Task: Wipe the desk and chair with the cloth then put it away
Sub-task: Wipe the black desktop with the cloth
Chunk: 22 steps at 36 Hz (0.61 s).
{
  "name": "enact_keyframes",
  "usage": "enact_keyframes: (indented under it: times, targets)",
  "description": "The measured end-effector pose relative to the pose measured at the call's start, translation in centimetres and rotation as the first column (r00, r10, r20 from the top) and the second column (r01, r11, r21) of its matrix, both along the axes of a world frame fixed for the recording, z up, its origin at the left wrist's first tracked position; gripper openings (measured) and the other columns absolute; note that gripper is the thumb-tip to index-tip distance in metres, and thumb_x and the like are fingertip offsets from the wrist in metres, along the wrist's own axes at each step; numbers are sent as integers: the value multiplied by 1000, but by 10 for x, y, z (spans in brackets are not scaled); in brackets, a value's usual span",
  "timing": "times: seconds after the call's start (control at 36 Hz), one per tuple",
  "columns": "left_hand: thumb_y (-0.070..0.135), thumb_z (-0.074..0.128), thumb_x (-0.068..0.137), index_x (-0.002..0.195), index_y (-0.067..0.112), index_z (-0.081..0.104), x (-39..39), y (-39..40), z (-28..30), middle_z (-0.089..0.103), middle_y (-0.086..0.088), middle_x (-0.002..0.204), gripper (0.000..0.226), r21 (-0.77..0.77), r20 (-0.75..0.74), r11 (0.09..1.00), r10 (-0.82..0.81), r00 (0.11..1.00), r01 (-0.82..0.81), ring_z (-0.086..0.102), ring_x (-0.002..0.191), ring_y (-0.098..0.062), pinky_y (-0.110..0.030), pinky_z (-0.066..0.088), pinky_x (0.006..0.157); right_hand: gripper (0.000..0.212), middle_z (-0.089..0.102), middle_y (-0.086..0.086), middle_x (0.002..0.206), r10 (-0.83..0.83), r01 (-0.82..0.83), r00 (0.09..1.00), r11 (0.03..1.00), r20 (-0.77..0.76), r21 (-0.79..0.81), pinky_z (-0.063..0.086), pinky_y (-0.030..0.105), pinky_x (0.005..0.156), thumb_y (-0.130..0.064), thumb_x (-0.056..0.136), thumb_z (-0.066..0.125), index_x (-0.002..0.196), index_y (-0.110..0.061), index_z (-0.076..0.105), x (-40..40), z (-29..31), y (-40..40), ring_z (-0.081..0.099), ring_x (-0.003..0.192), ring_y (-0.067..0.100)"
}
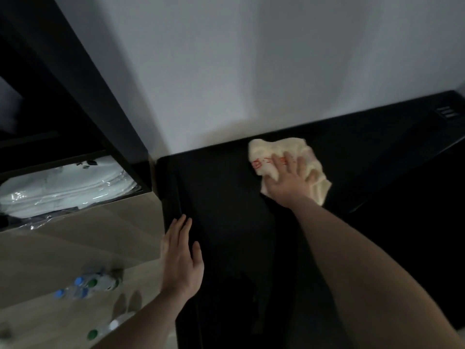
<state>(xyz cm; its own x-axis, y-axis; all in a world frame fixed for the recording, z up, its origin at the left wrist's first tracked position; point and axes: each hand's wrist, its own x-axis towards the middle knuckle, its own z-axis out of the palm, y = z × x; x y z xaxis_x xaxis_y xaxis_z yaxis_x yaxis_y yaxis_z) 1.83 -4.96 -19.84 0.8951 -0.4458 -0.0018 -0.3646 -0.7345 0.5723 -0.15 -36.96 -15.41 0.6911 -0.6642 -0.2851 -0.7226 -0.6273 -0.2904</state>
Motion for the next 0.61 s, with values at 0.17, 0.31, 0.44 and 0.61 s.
enact_keyframes:
  times: [0.17, 0.31, 0.44, 0.61]
  targets:
    - [18, 50, 102, 155, 13, 39, -1, 0, 3, 30, 3, 164, 54, 30, 13, 1000, -6, 1000, 5, 17, 155, -15, -37, 17, 126, 70, -12, -7, 168, -258, 258, 966, 966, -20, 9, -12, 65, 118, -61, 95, 28, 157, -46, 0, -77, 0, -28, -19, 153, 29]
    - [20, 48, 103, 156, 14, 37, -2, 0, 7, 28, 2, 165, 54, 43, -1, 999, 2, 1000, -2, 15, 155, -16, -37, 15, 127, 70, -12, -7, 168, -366, 366, 930, 931, -31, -8, -12, 63, 119, -63, 95, 22, 158, -44, -1, -120, 3, -4, -19, 153, 26]
    - [15, 53, 101, 152, 8, 42, -3, 1, 8, 34, -4, 163, 53, 24, 27, 1000, -8, 1000, 8, 22, 153, -23, -43, 20, 126, 67, -13, -8, 168, -283, 281, 958, 959, -51, -42, -10, 60, 121, -65, 95, 19, 155, -49, -7, -161, 3, 64, -19, 153, 23]
    - [17, 51, 101, 152, 10, 42, -5, -1, 15, 33, -3, 164, 53, 50, 9, 999, 7, 1000, -7, 19, 154, -21, -36, 14, 126, 70, -15, -12, 167, -103, 103, 994, 995, -22, 3, -13, 60, 120, -66, 93, 25, 155, -52, -5, -202, 3, 155, -23, 152, 23]
